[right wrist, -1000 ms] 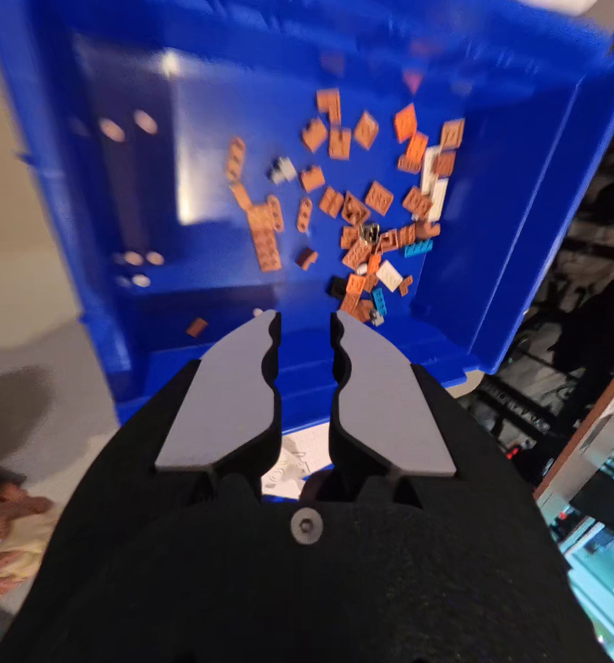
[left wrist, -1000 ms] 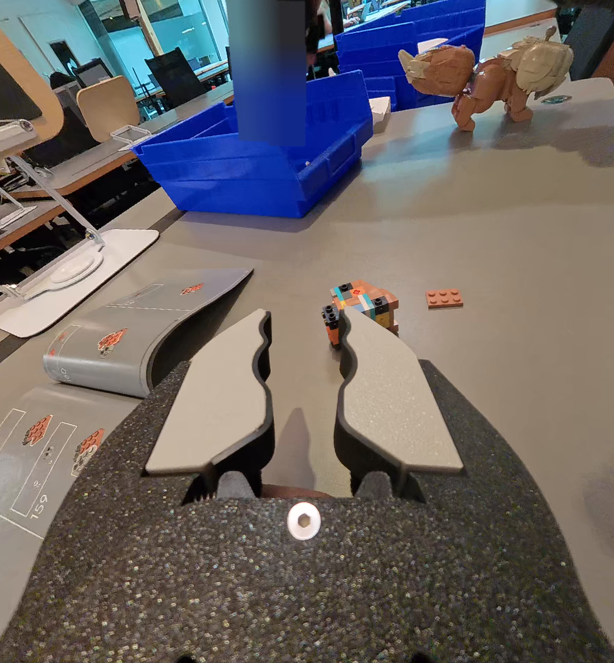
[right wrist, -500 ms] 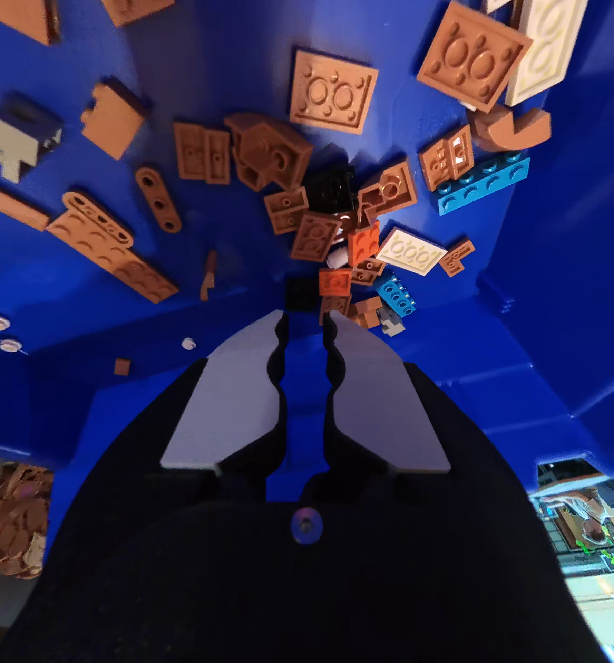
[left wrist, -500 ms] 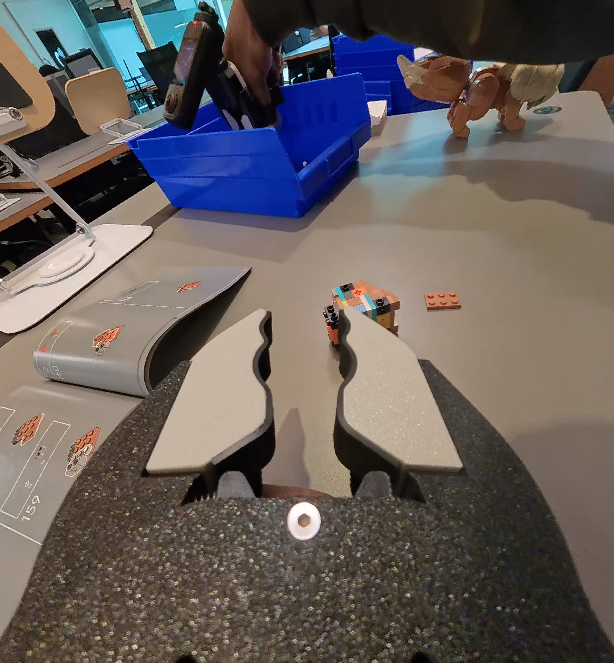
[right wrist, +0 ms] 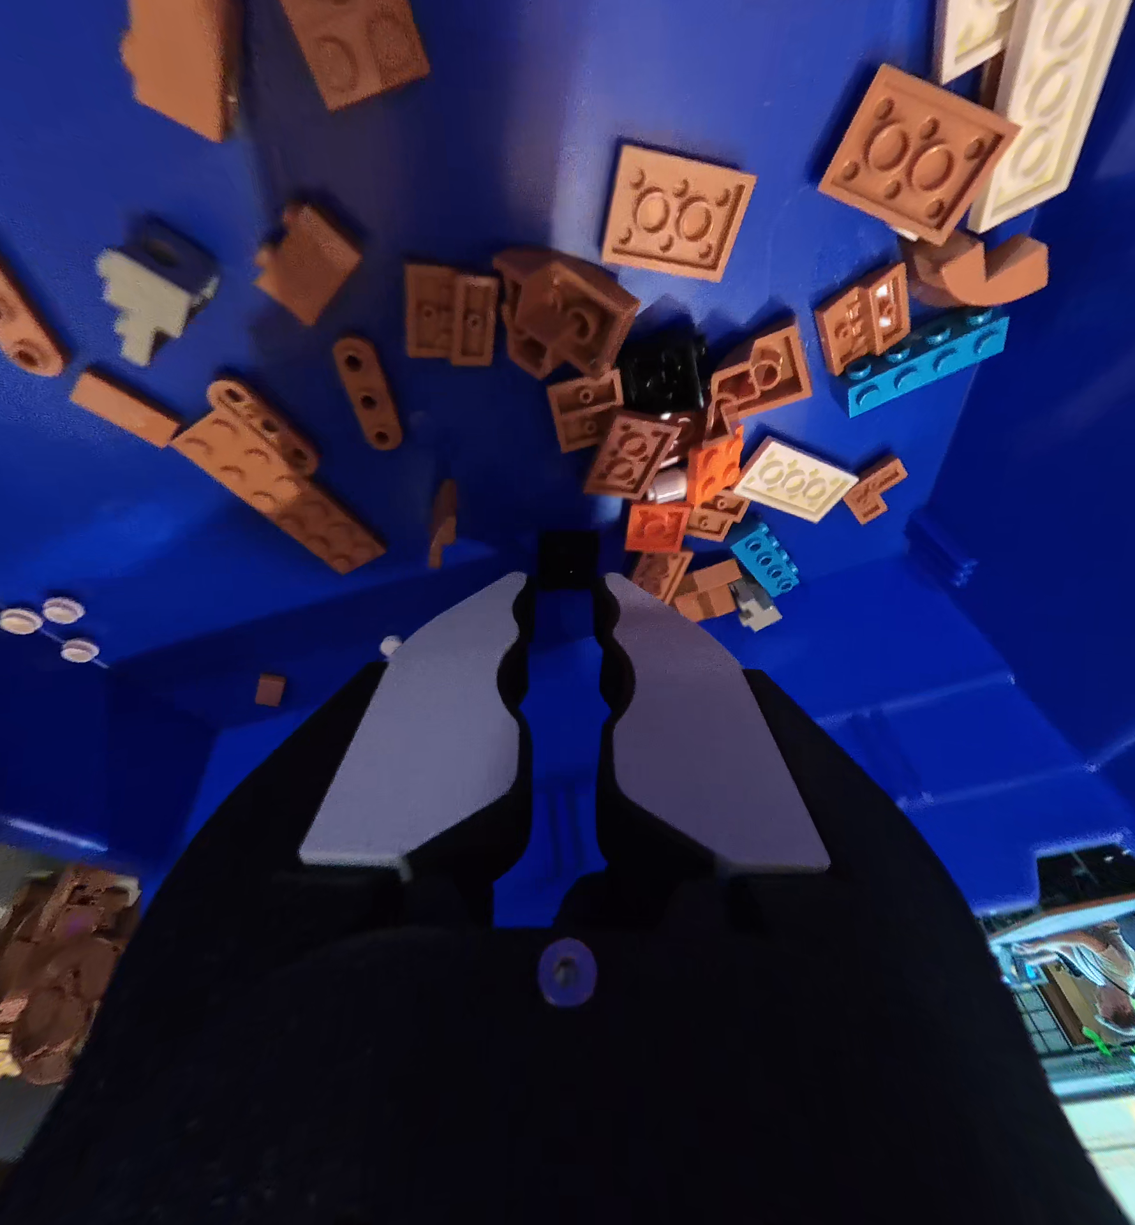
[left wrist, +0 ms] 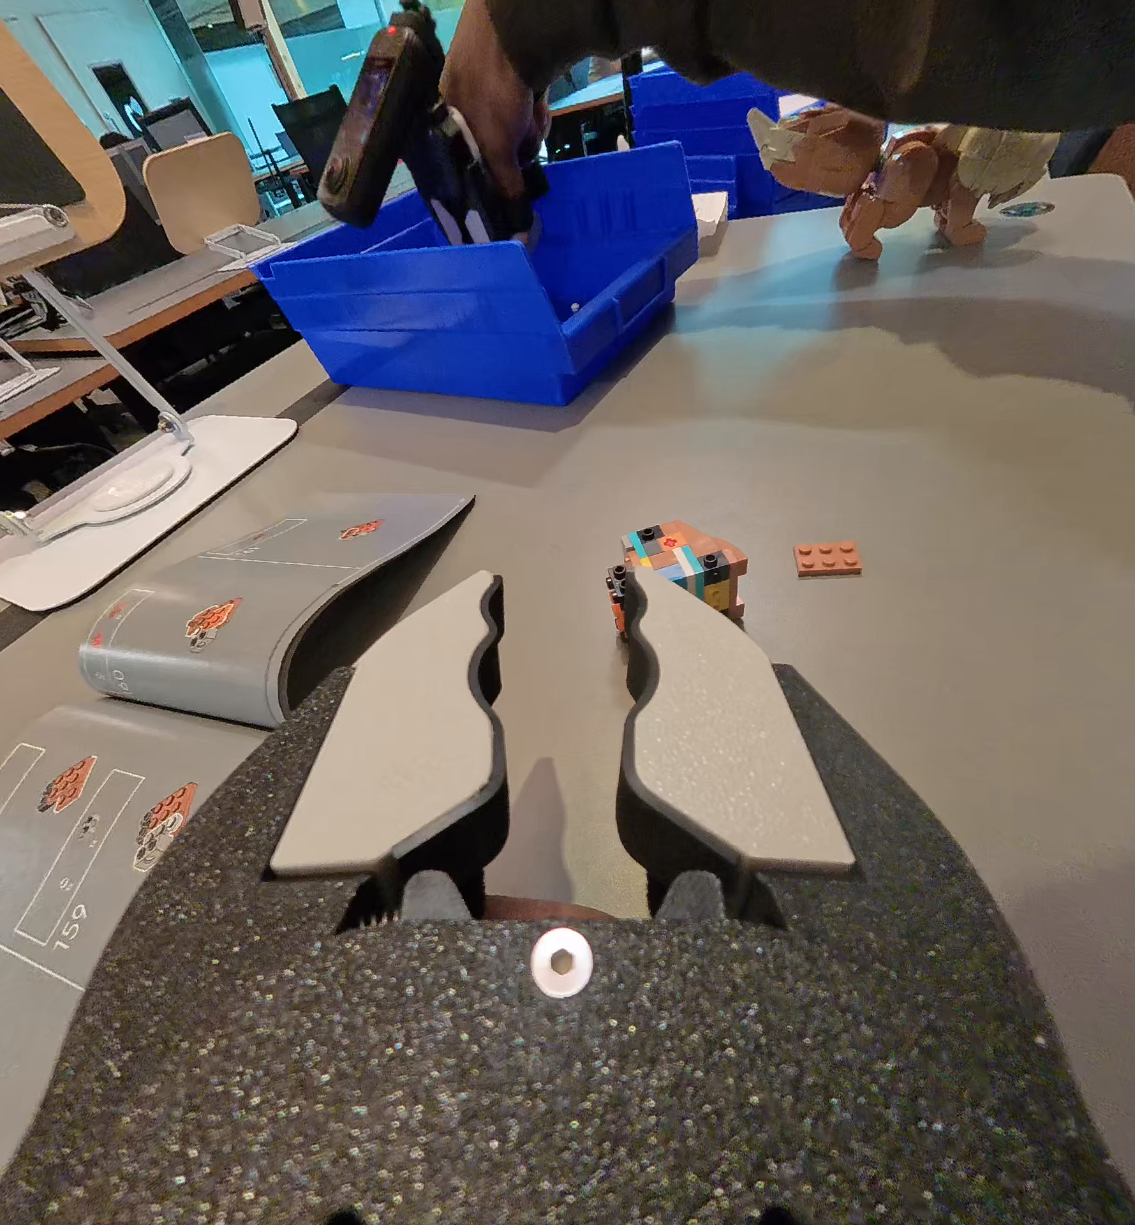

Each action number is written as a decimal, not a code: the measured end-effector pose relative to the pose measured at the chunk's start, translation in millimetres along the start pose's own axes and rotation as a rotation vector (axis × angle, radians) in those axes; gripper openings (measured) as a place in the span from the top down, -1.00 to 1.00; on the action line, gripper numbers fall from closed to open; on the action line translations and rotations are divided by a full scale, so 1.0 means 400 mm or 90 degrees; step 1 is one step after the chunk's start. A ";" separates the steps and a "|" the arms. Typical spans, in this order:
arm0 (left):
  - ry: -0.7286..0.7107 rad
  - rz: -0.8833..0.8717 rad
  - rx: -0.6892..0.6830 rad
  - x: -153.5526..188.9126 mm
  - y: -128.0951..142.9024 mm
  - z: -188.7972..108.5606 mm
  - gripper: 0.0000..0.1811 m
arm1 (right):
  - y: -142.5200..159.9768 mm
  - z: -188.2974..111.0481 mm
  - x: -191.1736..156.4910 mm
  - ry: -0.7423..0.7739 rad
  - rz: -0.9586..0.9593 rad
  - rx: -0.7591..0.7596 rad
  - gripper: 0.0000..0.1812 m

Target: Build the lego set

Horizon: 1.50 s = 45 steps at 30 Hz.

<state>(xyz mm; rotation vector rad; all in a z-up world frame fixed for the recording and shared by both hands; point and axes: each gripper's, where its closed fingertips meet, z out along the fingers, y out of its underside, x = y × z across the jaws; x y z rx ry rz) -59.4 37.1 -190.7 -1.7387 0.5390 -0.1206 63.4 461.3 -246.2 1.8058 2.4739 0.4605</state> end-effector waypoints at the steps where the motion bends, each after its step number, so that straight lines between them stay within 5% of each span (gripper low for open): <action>1: -0.002 0.000 0.000 -0.001 0.000 -0.001 0.62 | 0.001 -0.014 -0.006 0.008 0.003 0.014 0.81; 6: -0.009 0.004 -0.007 0.000 0.005 -0.010 0.62 | -0.021 -0.143 -0.102 0.068 0.007 0.156 0.81; 14: 0.017 -0.010 -0.014 0.046 0.000 -0.013 0.62 | -0.099 -0.311 -0.495 0.148 -0.050 0.406 0.82; 23: 0.051 -0.028 0.039 0.094 -0.034 -0.047 0.61 | -0.335 -0.400 -0.904 -0.059 -0.001 0.781 0.82; 28: 0.056 -0.030 0.097 0.104 -0.064 -0.083 0.61 | -0.442 -0.488 -0.971 -0.123 0.044 0.942 0.82; 34: 0.084 -0.117 0.162 0.087 -0.097 -0.116 0.61 | -0.485 -0.574 -0.993 -0.153 0.043 1.110 0.82; 45: 0.109 -0.124 0.212 0.095 -0.126 -0.135 0.61 | -0.519 -0.596 -1.017 -0.239 0.079 1.209 0.82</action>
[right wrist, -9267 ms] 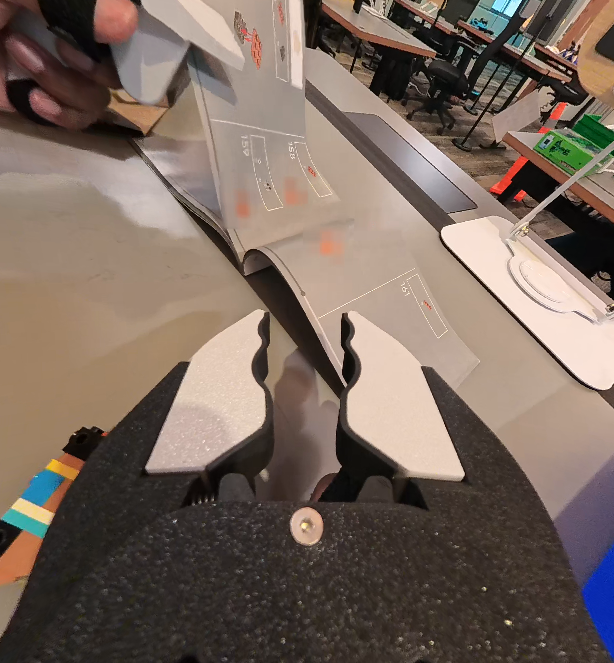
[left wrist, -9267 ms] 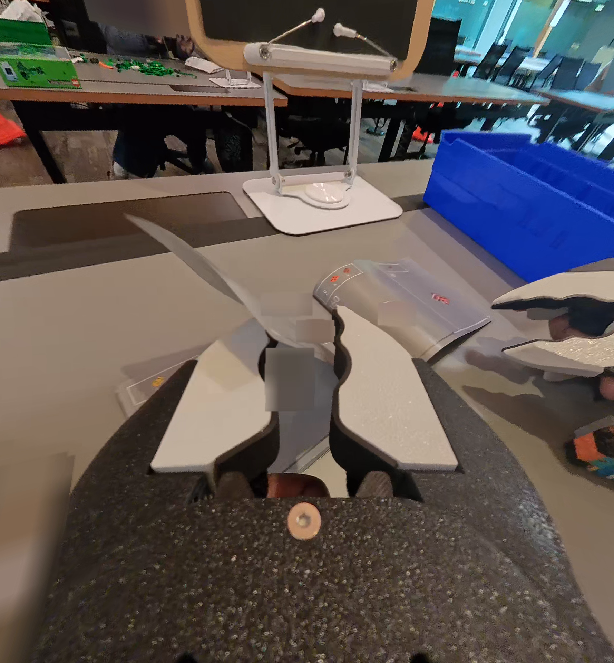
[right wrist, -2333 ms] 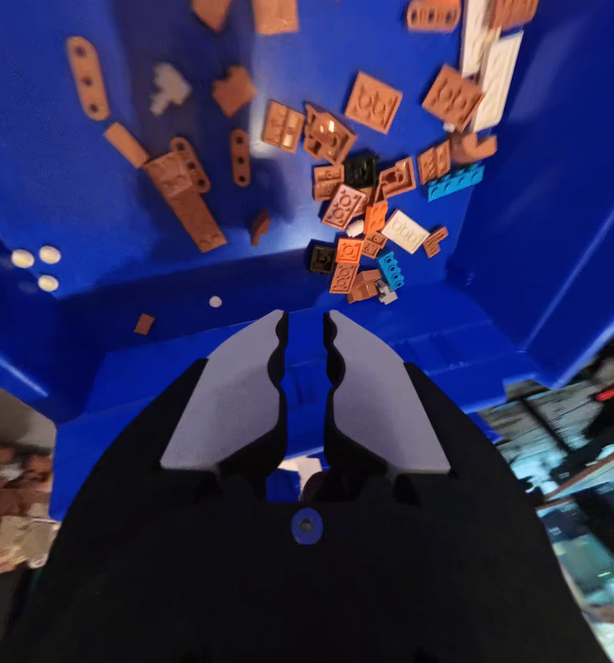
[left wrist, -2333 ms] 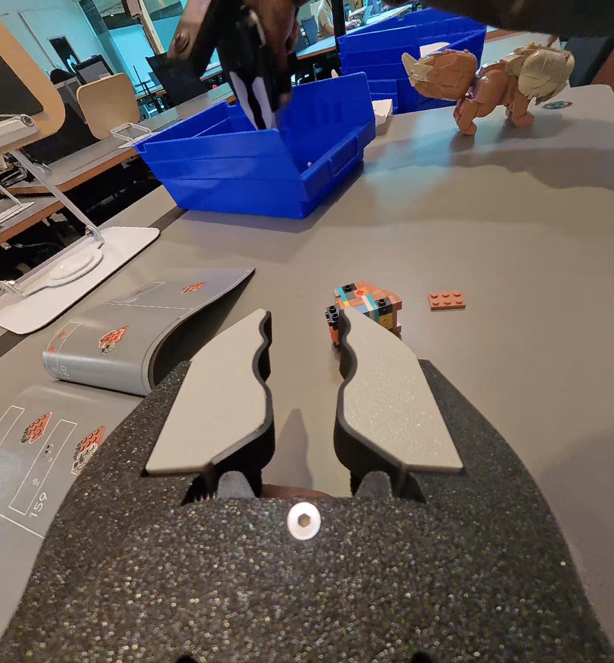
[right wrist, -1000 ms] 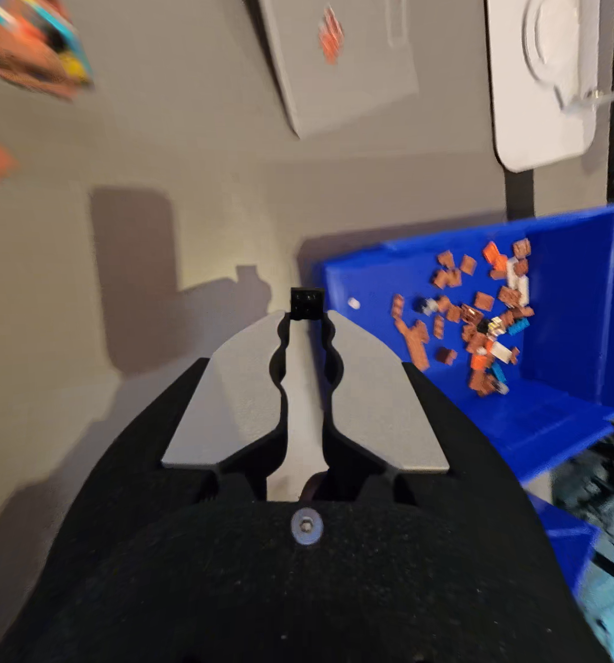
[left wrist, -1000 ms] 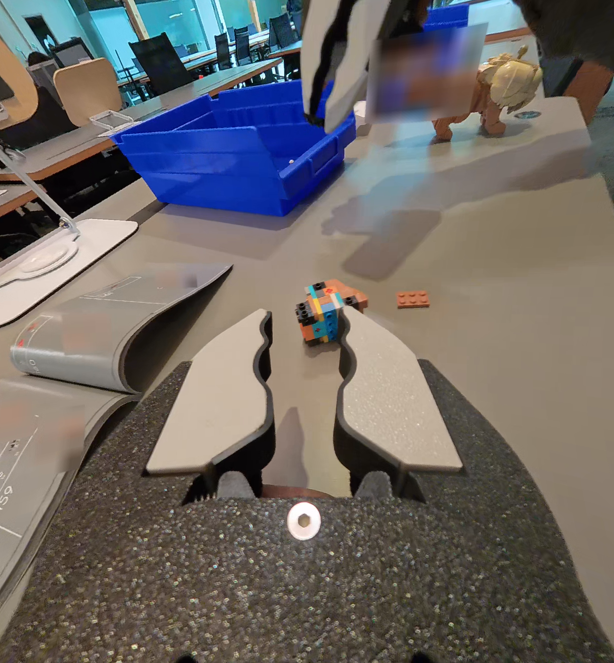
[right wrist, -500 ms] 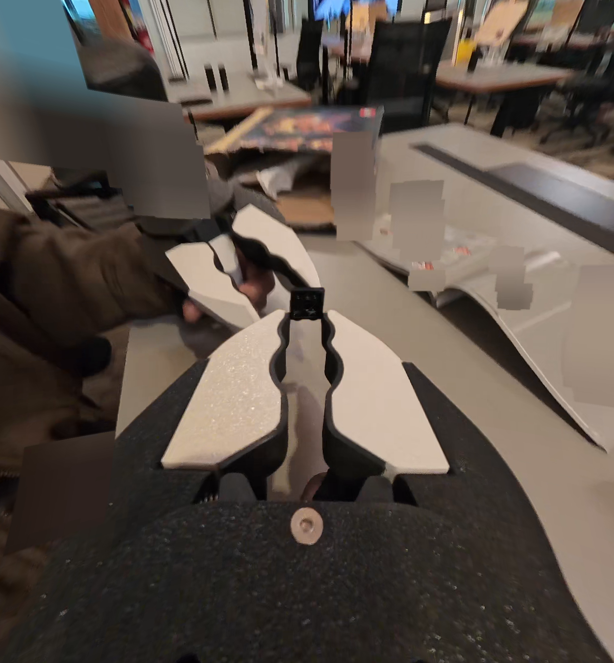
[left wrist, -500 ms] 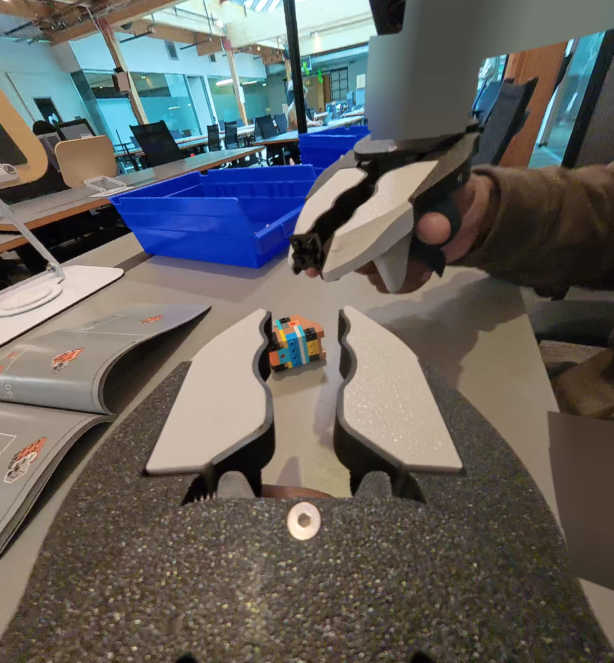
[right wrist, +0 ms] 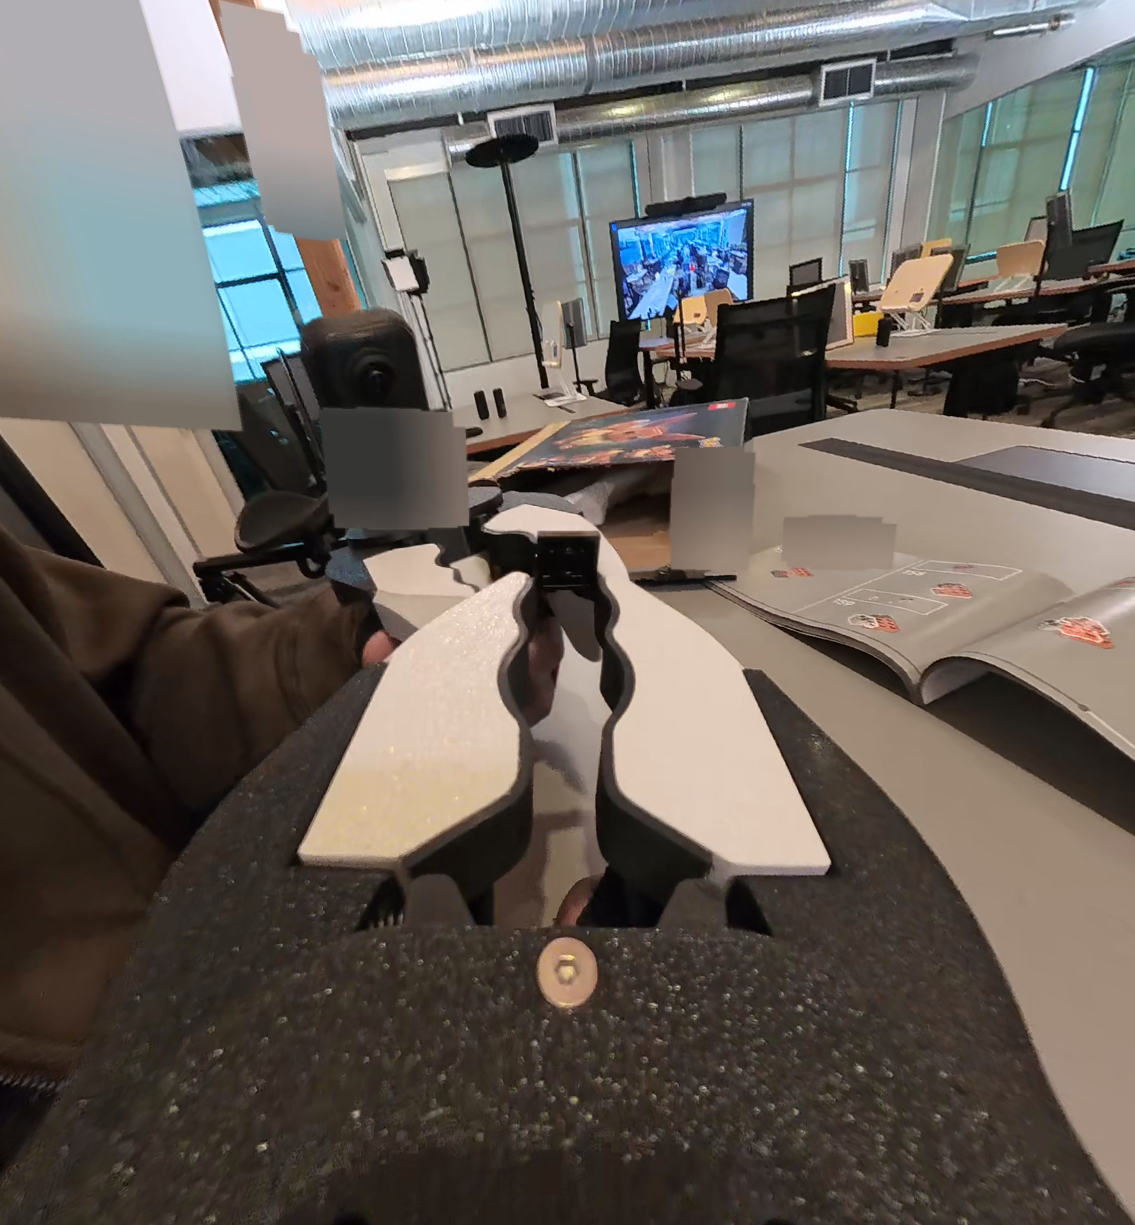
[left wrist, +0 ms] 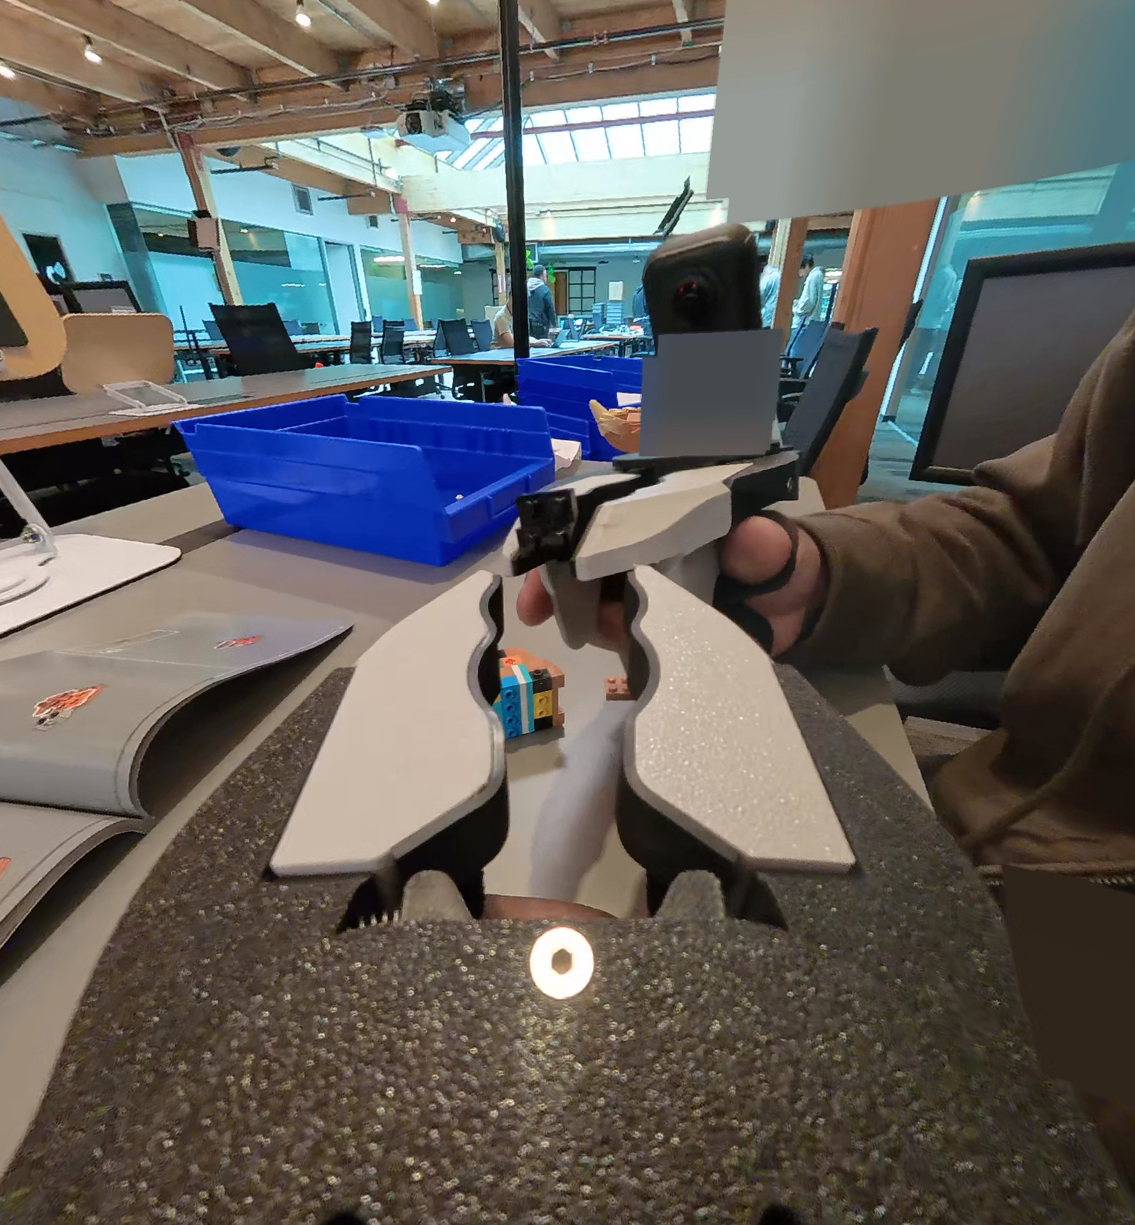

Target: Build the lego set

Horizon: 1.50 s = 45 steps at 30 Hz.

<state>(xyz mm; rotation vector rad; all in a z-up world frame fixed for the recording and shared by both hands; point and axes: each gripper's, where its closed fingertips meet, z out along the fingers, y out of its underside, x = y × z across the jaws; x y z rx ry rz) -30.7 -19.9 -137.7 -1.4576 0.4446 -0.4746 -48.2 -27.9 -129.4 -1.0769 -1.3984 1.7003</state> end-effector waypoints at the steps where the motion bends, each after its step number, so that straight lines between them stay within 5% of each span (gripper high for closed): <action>1: 0.004 -0.007 0.006 0.000 -0.003 -0.001 0.62 | -0.002 -0.001 -0.003 -0.009 0.006 0.010 0.82; 13: 0.122 -0.207 0.104 0.016 -0.056 -0.022 0.67 | -0.028 -0.018 -0.034 -0.078 0.020 0.084 0.82; 26: 0.225 -0.432 0.050 0.023 -0.016 -0.012 0.64 | 0.002 -0.013 -0.002 0.112 -0.419 -0.003 0.82; 37: 0.177 -0.399 0.006 0.005 0.018 -0.003 0.78 | 0.057 -0.005 0.003 0.144 -0.552 -0.091 0.71; 41: 0.093 -0.379 -0.065 -0.018 0.060 0.000 0.78 | 0.093 -0.037 0.017 0.171 -0.590 -0.199 0.58; 45: -0.026 -0.282 -0.279 -0.011 0.177 -0.002 0.78 | 0.121 -0.139 0.030 0.179 -0.531 -0.289 0.58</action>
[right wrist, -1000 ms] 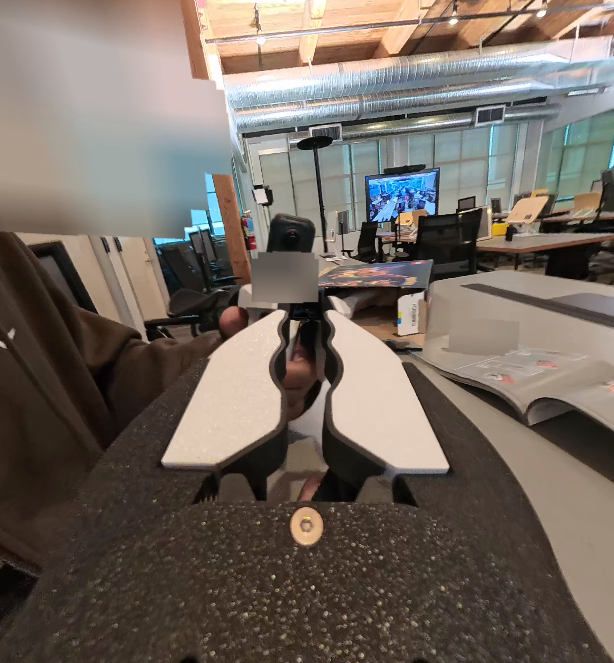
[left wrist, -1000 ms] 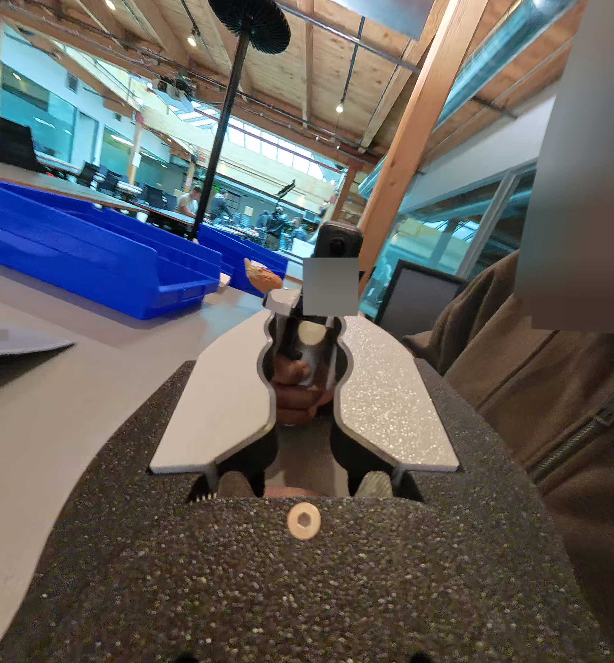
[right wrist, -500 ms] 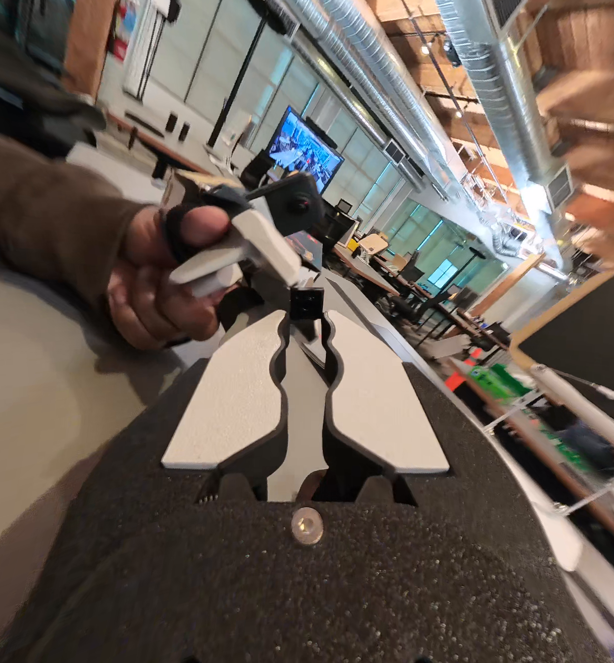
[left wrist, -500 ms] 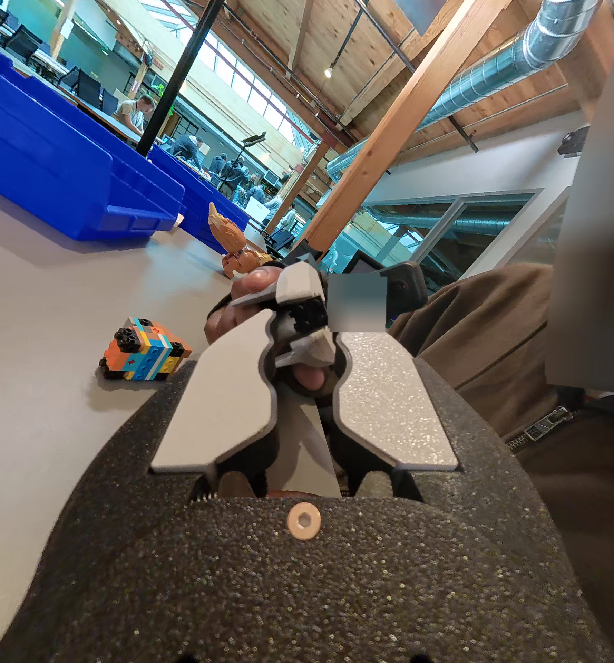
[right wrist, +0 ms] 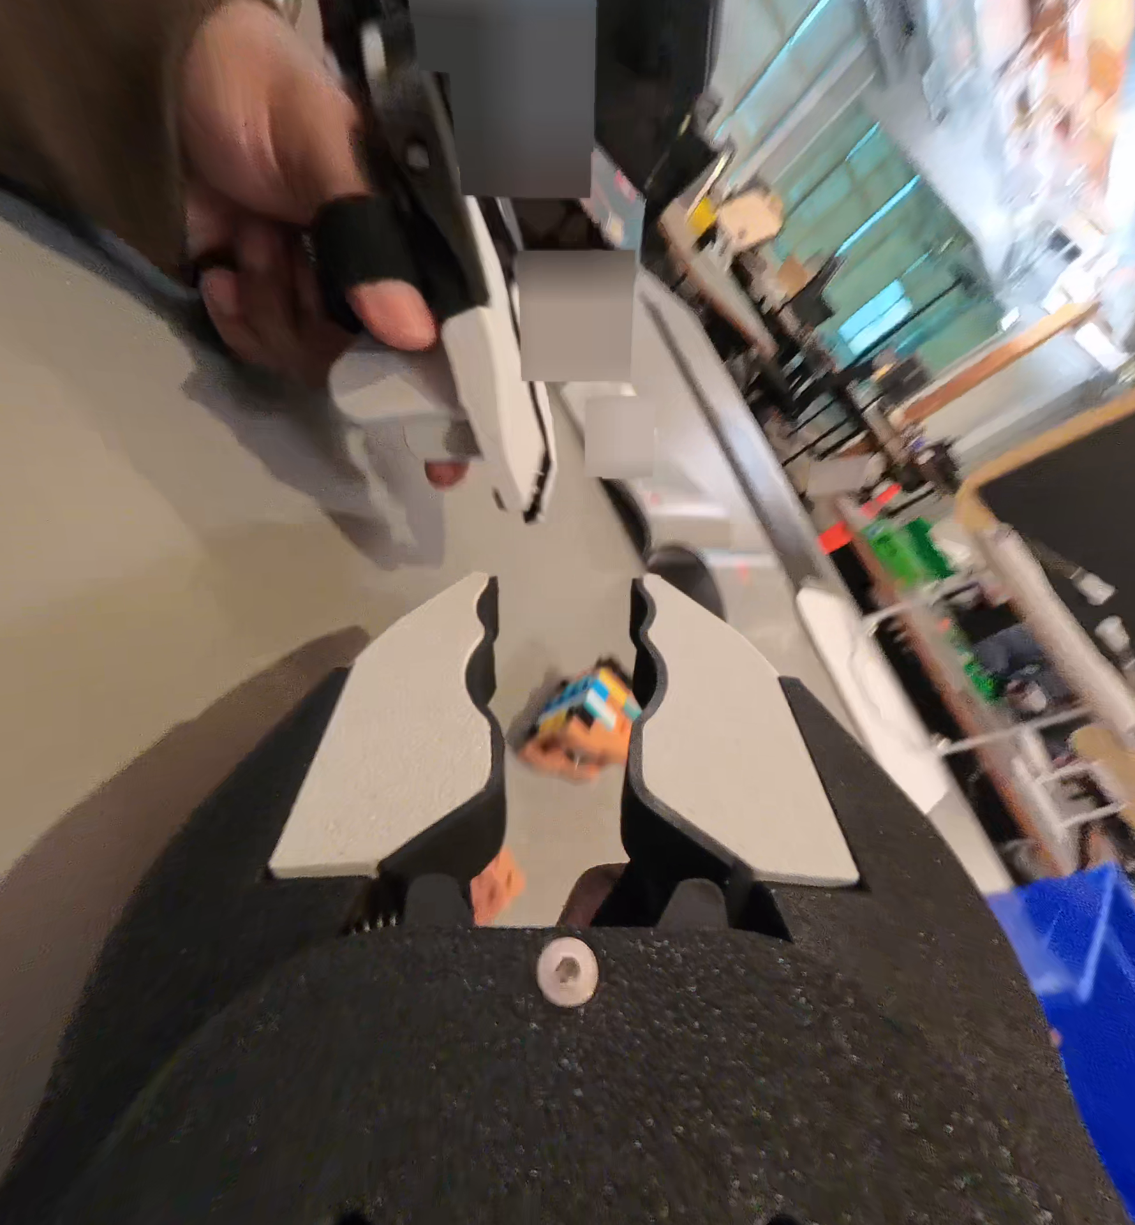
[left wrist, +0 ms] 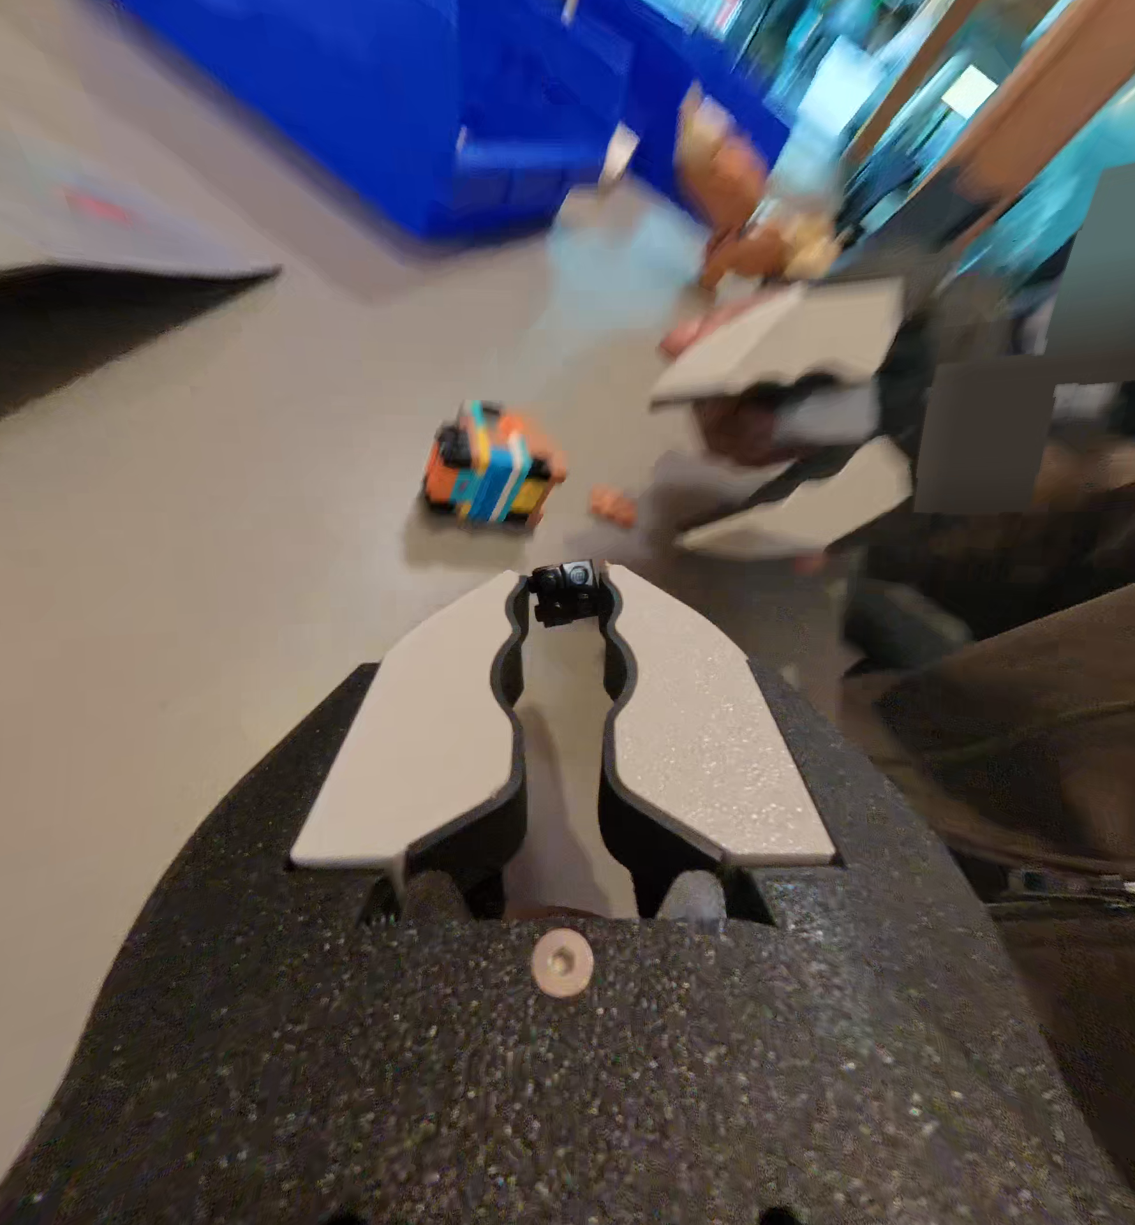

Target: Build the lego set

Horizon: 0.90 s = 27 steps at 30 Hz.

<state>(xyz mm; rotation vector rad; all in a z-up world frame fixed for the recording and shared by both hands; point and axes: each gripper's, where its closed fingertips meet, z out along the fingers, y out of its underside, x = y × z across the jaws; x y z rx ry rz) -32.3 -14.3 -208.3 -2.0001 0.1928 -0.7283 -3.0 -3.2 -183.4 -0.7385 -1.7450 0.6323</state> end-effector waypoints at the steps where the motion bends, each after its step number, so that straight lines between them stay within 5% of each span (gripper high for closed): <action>1: -0.041 0.026 -0.046 -0.009 0.026 0.009 0.78 | 0.030 -0.019 -0.001 -0.015 0.026 -0.030 0.58; 7: -0.145 0.132 -0.202 -0.018 0.092 0.043 0.78 | 0.192 -0.103 -0.036 -0.133 0.126 -0.163 0.59; 16: -0.169 0.153 -0.276 -0.007 0.115 0.057 0.60 | 0.244 -0.102 -0.043 -0.397 0.075 -0.128 0.53; 27: 0.053 0.419 -0.259 -0.038 0.084 0.036 0.54 | 0.248 -0.102 -0.059 -0.523 0.114 -0.112 0.60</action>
